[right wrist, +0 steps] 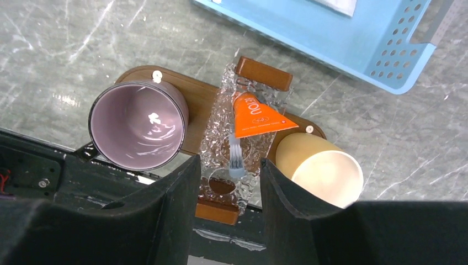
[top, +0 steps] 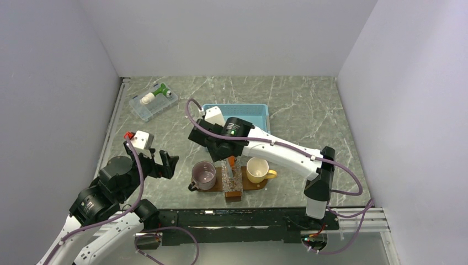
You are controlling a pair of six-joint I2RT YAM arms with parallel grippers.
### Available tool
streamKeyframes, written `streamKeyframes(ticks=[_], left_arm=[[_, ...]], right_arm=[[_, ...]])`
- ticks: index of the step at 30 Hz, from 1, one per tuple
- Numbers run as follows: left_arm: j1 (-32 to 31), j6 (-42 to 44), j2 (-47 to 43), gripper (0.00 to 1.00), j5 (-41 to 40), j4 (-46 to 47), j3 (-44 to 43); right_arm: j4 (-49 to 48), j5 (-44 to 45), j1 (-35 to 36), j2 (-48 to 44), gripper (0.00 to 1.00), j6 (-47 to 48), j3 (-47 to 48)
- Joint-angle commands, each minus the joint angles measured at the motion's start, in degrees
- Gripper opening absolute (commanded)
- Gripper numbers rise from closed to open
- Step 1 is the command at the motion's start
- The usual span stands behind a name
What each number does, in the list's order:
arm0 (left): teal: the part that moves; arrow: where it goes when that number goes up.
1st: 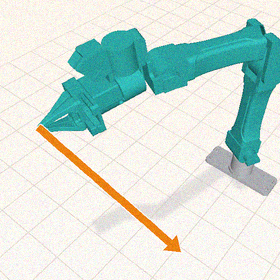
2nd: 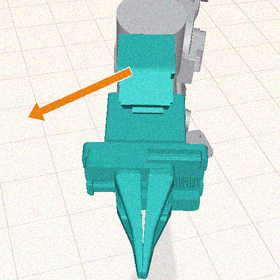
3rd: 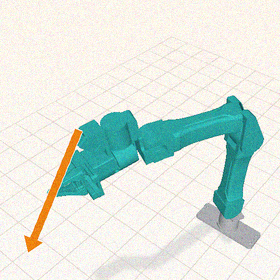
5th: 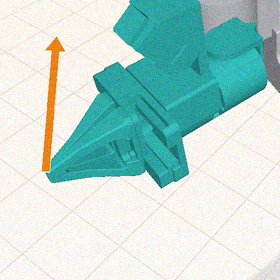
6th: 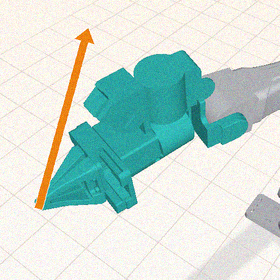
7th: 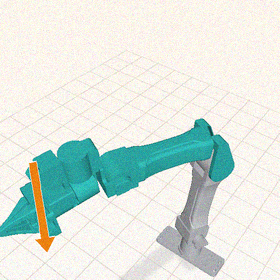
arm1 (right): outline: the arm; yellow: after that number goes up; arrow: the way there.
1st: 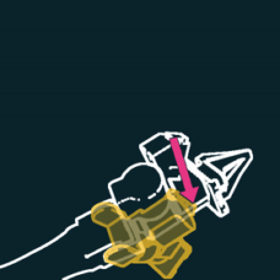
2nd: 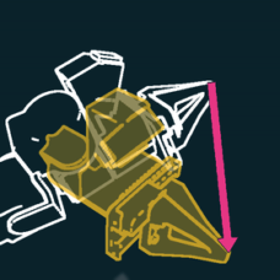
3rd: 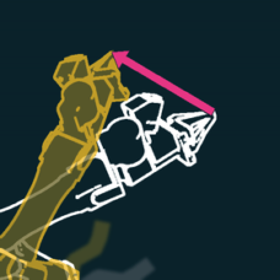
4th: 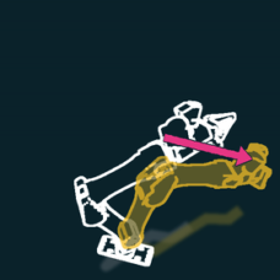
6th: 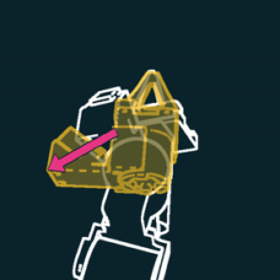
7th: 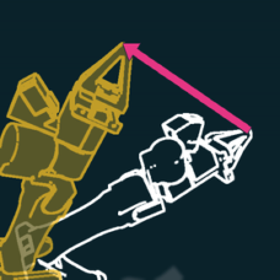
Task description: Prepare toiletry sets of a toothbrush and toothpaste on the tray
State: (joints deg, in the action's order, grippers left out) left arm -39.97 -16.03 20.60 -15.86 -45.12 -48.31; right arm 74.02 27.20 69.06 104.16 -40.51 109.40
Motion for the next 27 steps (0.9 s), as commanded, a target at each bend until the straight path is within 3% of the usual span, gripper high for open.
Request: streamKeyframes(ticks=[1, 9, 14, 27], left_arm=[[-0.20, -0.76, 1.48, 0.99, -0.98, 1.07, -0.21], [-0.14, -1.25, 3.99, 0.99, -0.80, 1.24, -0.18], [-0.16, -1.45, 5.80, 1.00, -0.23, 1.48, -0.21], [-0.12, 0.06, 8.18, 0.99, 1.38, 3.12, 0.37]], right_arm=[[3.77, 3.82, 0.29, -0.04, 0.47, 0.35, 4.74], [5.31, 9.40, -0.54, 0.21, 0.53, 4.09, 10.21], [0.06, 9.04, -3.89, -0.14, 0.53, 8.74, 10.76], [-25.51, -9.62, -18.65, -2.25, 0.53, 19.51, -0.18]])
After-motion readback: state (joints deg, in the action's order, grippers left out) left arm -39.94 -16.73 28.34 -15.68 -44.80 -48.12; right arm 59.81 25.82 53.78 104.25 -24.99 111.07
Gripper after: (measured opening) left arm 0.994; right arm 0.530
